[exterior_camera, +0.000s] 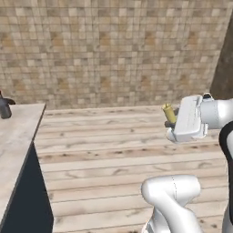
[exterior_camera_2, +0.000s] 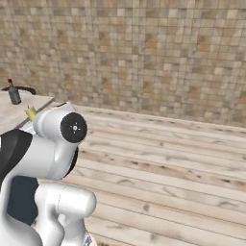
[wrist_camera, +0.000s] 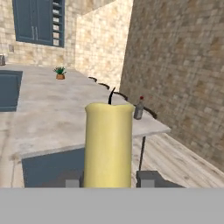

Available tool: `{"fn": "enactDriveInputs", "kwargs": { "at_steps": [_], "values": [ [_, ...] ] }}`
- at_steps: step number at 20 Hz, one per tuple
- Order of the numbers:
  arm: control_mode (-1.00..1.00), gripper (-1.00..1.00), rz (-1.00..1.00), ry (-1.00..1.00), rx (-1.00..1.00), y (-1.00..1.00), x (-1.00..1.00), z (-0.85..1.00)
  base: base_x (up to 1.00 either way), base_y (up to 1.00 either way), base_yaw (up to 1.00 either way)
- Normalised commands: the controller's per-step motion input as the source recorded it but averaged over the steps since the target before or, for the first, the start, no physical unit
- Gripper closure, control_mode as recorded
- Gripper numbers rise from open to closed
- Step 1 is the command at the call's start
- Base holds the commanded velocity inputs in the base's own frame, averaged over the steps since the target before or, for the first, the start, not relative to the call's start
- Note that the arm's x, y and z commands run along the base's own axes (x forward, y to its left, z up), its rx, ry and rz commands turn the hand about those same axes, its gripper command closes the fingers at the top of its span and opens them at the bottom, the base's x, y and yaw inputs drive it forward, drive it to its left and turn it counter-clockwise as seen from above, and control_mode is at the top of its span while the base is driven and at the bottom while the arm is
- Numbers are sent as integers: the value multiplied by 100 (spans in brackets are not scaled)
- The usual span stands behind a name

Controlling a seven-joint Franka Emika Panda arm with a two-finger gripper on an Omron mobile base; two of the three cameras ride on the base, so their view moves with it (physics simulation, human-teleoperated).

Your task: Get the candle and the liquor from the cabinet and move them to the dining counter.

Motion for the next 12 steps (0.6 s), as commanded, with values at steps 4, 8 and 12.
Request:
{"fn": "enactDriveInputs", "kwargs": {
  "at_steps": [4, 8, 12],
  "values": [
    [100, 100, 0, 0, 0, 0, 0, 0, 92, -59, 28],
    [100, 100, 0, 0, 0, 0, 0, 0, 96, -50, 30],
    [100, 100, 0, 0, 0, 0, 0, 0, 93, -36, 35]
  ]
}}
